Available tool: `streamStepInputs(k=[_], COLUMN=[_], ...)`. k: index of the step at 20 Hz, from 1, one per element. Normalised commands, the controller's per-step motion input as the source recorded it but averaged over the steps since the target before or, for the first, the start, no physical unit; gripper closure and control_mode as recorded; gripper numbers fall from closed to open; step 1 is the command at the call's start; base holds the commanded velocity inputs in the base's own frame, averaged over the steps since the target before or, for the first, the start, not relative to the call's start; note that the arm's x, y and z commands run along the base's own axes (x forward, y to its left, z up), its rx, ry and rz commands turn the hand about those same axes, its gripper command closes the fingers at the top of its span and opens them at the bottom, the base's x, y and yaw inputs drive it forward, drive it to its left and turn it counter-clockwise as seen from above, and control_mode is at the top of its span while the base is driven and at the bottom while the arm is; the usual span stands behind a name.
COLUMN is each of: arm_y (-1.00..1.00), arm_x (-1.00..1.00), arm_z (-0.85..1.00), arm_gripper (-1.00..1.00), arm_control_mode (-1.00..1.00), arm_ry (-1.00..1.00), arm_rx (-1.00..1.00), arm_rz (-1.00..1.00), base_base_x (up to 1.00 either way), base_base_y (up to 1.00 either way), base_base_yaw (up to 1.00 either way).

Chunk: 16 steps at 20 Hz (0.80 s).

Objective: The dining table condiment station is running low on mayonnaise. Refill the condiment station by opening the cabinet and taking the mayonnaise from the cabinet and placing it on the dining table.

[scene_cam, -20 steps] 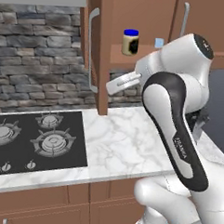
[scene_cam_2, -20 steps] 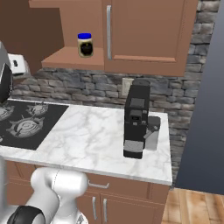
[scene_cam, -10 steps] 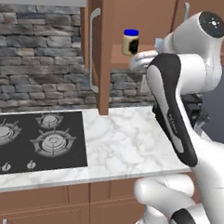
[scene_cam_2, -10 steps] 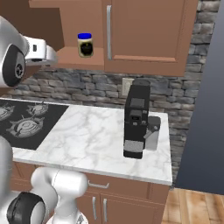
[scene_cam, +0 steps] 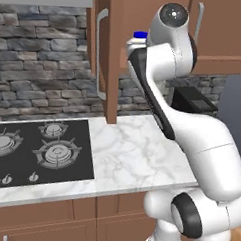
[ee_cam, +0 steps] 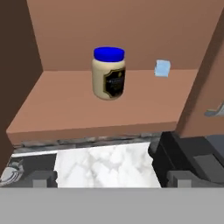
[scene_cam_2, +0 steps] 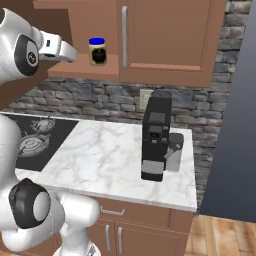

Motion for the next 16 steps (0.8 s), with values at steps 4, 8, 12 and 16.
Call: streamStepInputs(k=[4, 8, 12, 16], arm_y=[-0.33, -0.21, 0.0, 0.0], arm_x=[0.97, 0.88, 0.88, 0.66], arm_z=[0.24, 0.02, 0.0, 0.0], arm_gripper=[-1.0, -1.0, -1.0, -1.0], arm_control_mode=[-1.0, -1.0, -1.0, -1.0], arm_ry=[-0.01, 0.0, 0.0, -0.02], arm_rx=[0.09, 0.04, 0.0, 0.0], arm_rz=[0.01, 0.04, 0.0, 0.0], base_base_x=[0.0, 0.0, 0.0, 0.0], base_base_y=[0.0, 0.0, 0.0, 0.0], base_base_yaw=[0.0, 0.0, 0.0, 0.0])
